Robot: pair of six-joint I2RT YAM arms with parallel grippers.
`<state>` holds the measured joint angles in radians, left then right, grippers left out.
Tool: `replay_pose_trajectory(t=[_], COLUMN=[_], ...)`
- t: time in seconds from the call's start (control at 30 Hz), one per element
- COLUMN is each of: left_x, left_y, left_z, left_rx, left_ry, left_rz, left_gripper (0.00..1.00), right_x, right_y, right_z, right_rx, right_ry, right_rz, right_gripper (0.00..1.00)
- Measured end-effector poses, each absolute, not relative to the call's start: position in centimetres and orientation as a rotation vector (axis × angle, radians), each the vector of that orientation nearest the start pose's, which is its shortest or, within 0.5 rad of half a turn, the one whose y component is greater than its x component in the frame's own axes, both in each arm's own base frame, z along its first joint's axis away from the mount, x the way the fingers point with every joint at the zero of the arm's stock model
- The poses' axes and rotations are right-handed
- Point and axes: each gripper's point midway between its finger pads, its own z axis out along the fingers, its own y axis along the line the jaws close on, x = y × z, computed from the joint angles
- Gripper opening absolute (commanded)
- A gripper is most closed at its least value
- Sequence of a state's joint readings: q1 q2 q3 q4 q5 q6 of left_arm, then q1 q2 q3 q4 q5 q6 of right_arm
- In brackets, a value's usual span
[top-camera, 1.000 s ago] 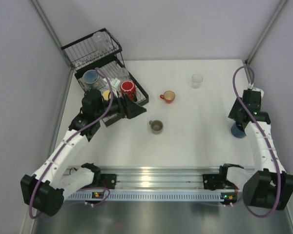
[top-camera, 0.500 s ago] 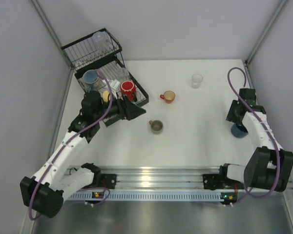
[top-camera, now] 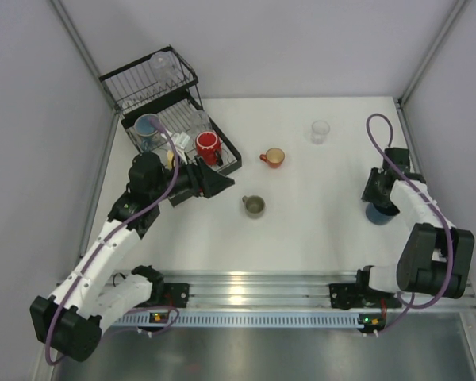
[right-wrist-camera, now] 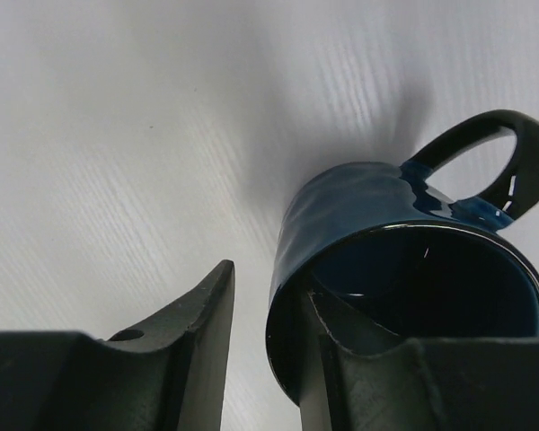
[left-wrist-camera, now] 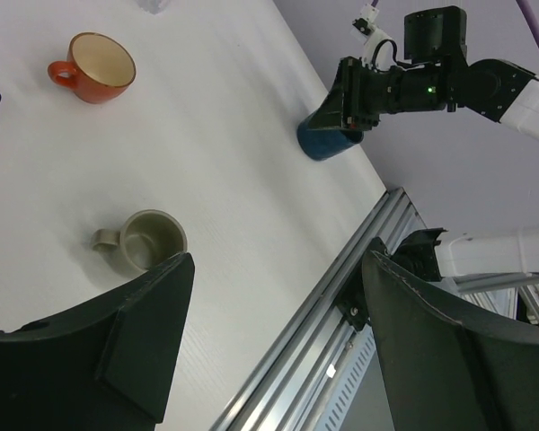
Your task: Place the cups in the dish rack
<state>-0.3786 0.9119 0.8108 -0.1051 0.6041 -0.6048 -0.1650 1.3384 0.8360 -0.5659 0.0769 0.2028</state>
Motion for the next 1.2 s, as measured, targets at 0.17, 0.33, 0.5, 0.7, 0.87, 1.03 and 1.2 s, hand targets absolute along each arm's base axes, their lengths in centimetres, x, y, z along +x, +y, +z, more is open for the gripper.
replay_pose_trajectory(t=[0.17, 0.33, 0.5, 0.7, 0.87, 1.03, 1.2], left_x=[23.8, 24.0, 24.3, 24.6, 25.0, 25.3, 25.3], left_y=[-22.1, -22.1, -22.0, -21.9, -21.8, -21.6, -21.6], left_z=[28.1, 28.3, 28.3, 28.4, 28.7, 28.7, 28.7], left_rx=[0.242, 0.221, 0.204, 0.174, 0.157, 0.142, 0.131], left_ry=[1.895, 1.887, 1.884, 1.882, 1.865, 1.864, 1.865], left_rz=[-1.218, -1.219, -1.210, -1.204, -1.190, -1.180, -1.182], left_gripper=[0.81, 0.81, 0.80, 0.80, 0.80, 0.80, 0.80], right_x=[28.7, 29.5, 29.8, 29.3, 29.2, 28.8, 27.6], right_y=[-2.4, 3.6, 8.7, 8.5, 7.8, 7.8, 6.5], right_z=[6.1, 6.7, 8.3, 10.5, 13.8, 17.3, 19.6], right_rx=[0.445, 0.167, -0.126, -0.094, 0.342, 0.806, 1.372], right_ry=[2.602, 2.608, 2.571, 2.521, 2.417, 2.251, 2.053], right_rz=[0.063, 0.200, 0.267, 0.237, 0.269, 0.405, 0.439], right_gripper=[0.29, 0.31, 0.37, 0.46, 0.48, 0.46, 0.47])
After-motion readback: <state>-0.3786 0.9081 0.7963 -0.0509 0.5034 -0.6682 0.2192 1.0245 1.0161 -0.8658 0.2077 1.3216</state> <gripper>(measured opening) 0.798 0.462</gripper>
